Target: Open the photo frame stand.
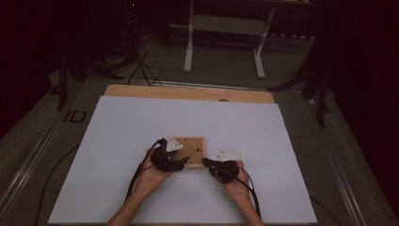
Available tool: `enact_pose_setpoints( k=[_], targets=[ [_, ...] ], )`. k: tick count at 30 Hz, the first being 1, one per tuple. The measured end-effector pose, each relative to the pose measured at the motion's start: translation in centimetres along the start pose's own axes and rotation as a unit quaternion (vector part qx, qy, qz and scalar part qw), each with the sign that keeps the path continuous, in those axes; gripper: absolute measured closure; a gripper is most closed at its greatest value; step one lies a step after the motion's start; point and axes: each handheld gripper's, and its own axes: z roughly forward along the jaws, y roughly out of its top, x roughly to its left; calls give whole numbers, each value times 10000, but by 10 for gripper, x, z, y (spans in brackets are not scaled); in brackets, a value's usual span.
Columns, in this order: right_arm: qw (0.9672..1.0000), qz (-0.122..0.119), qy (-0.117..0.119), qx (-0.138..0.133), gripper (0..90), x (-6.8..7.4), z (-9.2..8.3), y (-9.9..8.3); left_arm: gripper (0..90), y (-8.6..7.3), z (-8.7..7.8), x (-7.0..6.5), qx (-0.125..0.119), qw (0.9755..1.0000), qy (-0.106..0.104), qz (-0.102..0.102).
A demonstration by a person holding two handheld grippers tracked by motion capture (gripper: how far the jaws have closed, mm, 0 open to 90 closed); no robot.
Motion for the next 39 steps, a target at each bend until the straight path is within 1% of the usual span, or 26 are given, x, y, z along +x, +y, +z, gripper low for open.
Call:
enact_pose_setpoints(
  k=[3, 9, 12, 23, 24, 35, 39],
  targets=[
    [10000, 1, -5, -4, 898, 0, 0, 0, 446, -1, 4, 1, 55, 10000, 25, 2],
    [10000, 34, 10, -16, 897, 0, 0, -1, 451, -2, 8, 0, 109, 9999, -13, -37],
    [10000, 30, 8, -17, 896, 0, 0, -1, 454, -3, 8, 2, 102, 9999, -48, -94],
    [10000, 24, 16, -17, 894, 0, 0, -1, 474, -3, 6, 1, 164, 9998, -63, -115],
    [10000, 21, 12, -16, 894, 0, 0, -1, 486, -3, 6, 1, 172, 9998, -73, -112],
    [10000, 7, 17, -9, 894, 0, 0, 0, 510, -2, 6, -2, 201, 9997, 18, -133],
    [10000, 12, 36, -11, 895, -1, 0, 0, 511, 3, 5, -2, 309, 9995, 38, -97]
  ],
)
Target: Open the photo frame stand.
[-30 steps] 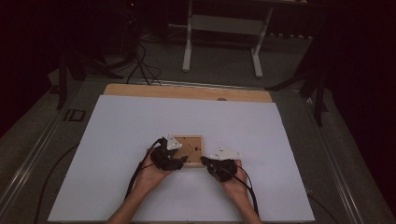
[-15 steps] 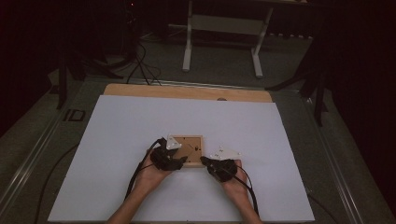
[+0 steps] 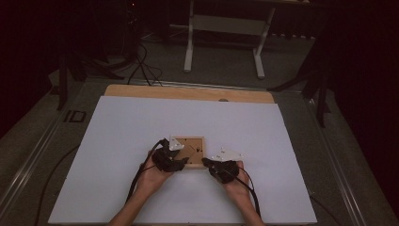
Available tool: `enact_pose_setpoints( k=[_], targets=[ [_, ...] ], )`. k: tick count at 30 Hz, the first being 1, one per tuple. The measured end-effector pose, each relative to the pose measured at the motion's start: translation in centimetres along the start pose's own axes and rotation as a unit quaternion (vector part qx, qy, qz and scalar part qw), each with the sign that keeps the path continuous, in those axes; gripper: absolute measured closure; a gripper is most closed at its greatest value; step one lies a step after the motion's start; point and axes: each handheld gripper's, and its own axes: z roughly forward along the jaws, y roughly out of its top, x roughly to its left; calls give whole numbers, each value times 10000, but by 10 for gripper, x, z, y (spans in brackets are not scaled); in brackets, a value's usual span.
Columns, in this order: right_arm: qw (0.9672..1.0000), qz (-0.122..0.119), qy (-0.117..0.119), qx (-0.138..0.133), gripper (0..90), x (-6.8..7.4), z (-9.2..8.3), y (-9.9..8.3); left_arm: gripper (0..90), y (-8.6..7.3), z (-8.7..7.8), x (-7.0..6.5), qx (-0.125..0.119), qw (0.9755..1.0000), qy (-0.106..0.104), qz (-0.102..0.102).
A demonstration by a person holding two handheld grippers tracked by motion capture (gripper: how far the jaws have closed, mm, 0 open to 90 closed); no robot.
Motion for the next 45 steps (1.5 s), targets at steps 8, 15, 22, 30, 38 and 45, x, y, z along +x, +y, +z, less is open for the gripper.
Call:
enact_pose_setpoints(
  k=[8, 15, 22, 30, 38, 45],
  targets=[
    [10000, 0, 16, 10, 896, -1, 0, 0, 513, 13, -6, -1, 133, 9999, 68, 36],
    [10000, -9, 9, 8, 897, 0, 0, 0, 512, 23, -10, -3, 181, 9997, 134, 71],
    [10000, -16, 10, 9, 897, 0, 0, 0, 512, 33, -13, -4, 150, 9997, 162, 108],
    [10000, -32, -1, 8, 897, 0, 0, 0, 504, 29, -12, -2, 187, 9998, 76, -29],
    [10000, -40, -6, 8, 897, 0, 0, 0, 430, 23, -13, 2, 132, 9997, -40, -198],
    [10000, -36, -8, 17, 897, 0, 0, 0, 426, 15, -10, 3, 241, 9989, -184, -370]
  ],
)
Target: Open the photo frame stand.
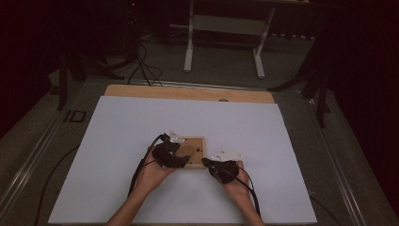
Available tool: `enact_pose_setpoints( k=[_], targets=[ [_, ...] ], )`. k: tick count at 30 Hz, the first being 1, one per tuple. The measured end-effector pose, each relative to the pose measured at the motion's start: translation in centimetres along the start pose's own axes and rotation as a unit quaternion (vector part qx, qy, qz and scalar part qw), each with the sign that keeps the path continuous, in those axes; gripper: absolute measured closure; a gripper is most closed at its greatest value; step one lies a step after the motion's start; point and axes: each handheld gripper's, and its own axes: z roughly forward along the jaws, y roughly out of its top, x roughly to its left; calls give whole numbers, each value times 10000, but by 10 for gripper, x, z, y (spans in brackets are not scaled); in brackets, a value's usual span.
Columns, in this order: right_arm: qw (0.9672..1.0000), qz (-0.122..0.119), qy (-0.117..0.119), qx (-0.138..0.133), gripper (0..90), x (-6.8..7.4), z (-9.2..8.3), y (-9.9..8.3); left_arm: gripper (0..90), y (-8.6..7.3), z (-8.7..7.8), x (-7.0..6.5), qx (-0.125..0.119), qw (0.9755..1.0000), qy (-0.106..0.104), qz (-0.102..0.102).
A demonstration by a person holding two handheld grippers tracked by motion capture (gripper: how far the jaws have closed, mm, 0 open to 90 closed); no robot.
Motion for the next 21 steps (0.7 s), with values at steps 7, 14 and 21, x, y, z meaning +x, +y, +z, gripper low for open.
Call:
enact_pose_setpoints(
  k=[7, 14, 21],
  targets=[
    [10000, -11, -9, 0, 897, 0, 0, 0, 483, -1, 3, 6, 176, 9994, -191, -226],
    [10000, -43, -18, -10, 897, 0, 0, 0, 464, 1, 1, 13, 74, 9973, -469, -556],
    [10000, -46, -23, -2, 896, 0, 0, 0, 460, 2, 3, 16, 82, 9963, -538, -666]
  ],
)
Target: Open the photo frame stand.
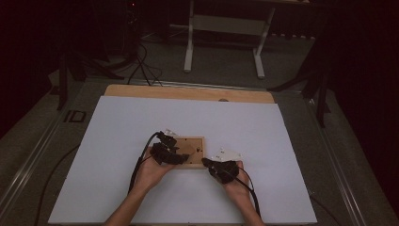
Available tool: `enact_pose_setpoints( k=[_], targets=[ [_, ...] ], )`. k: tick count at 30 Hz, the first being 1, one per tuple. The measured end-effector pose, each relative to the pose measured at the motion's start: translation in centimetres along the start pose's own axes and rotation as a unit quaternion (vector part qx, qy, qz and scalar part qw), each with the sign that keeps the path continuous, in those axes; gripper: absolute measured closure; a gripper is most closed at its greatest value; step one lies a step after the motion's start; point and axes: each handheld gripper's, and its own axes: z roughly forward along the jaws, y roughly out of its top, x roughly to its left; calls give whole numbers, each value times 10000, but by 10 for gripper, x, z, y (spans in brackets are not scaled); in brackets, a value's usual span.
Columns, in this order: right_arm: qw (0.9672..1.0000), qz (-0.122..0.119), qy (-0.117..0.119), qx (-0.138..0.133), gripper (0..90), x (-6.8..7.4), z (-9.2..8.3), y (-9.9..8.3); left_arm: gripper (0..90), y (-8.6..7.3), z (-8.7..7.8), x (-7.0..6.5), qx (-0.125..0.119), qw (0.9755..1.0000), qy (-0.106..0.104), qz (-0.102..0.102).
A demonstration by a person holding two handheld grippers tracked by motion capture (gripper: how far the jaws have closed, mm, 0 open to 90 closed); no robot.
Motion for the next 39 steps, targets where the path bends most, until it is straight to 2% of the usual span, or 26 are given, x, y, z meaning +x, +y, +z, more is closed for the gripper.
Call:
enact_pose_setpoints(
  k=[3, 8, 14, 17, 26, 32, 39],
  targets=[
    [10000, 5, 7, -2, 896, 0, 0, 0, 467, 1, 1, 1, -4, 9999, -140, -85],
    [10000, -6, 1, 2, 896, 0, 0, 0, 494, 2, 0, 5, -24, 9994, -257, -233],
    [10000, 1, 3, 6, 895, 0, 0, 0, 506, 3, 1, 7, 74, 9991, -299, -298],
    [10000, -3, 7, 7, 894, 0, 0, 0, 524, 3, 1, 12, 125, 9976, -502, -449],
    [10000, -27, 16, 17, 886, 0, 0, 0, 528, 3, 1, 9, 134, 9986, -376, -357],
    [10000, -40, 2, 36, 829, -1, -1, 1, 527, 3, 1, 6, 82, 9994, -268, -186],
    [10000, -12, -50, 77, 718, -4, -2, 2, 527, 1, -2, 2, -33, 9999, -165, 8]
  ],
)
